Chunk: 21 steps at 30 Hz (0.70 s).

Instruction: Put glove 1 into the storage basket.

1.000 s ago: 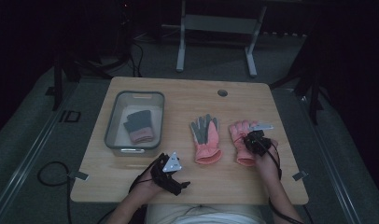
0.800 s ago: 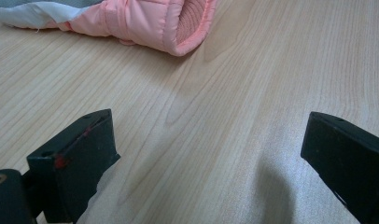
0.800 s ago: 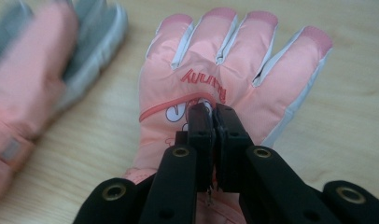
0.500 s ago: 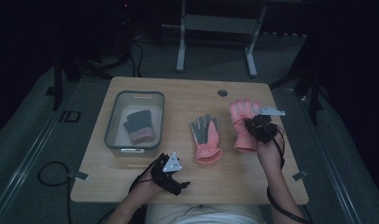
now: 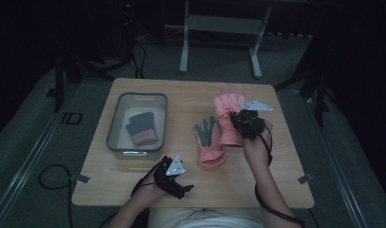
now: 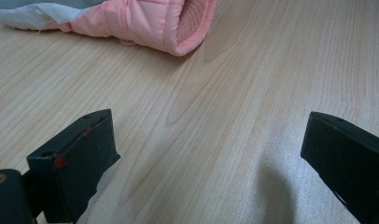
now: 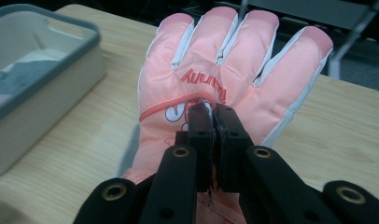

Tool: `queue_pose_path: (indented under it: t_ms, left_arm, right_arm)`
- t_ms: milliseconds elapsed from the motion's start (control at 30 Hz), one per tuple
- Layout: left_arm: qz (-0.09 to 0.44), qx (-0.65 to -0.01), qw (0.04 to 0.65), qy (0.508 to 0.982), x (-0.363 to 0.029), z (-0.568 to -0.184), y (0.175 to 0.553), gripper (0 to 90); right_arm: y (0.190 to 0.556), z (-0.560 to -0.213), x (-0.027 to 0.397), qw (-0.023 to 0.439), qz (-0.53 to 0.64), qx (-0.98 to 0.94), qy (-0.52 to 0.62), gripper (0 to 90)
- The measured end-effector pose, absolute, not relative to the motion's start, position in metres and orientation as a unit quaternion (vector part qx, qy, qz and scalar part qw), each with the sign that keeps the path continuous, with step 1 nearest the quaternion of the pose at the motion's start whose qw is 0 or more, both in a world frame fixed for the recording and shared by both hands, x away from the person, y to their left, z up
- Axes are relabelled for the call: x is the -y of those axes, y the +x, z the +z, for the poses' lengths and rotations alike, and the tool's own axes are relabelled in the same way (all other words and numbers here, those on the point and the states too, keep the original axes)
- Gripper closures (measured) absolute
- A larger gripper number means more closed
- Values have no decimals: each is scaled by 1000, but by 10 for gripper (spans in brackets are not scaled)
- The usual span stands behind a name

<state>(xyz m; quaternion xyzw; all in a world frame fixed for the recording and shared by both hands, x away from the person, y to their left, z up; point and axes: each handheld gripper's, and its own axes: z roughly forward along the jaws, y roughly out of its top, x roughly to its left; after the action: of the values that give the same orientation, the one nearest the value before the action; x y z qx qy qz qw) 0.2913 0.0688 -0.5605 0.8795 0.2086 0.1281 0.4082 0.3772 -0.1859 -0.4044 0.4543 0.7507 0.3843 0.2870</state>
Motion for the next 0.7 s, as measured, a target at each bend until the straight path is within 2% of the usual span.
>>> queue_pose_path:
  t_ms: [267,700]
  left_arm:
    - [126,-208,409,880,-69,-560,292,29]
    - [124,-208,408,880,-69,-560,291,29]
  right_arm:
    - [376,-420,155,261,378,-766,450,867]
    - [388,-467,136,234,321,-777,488,866]
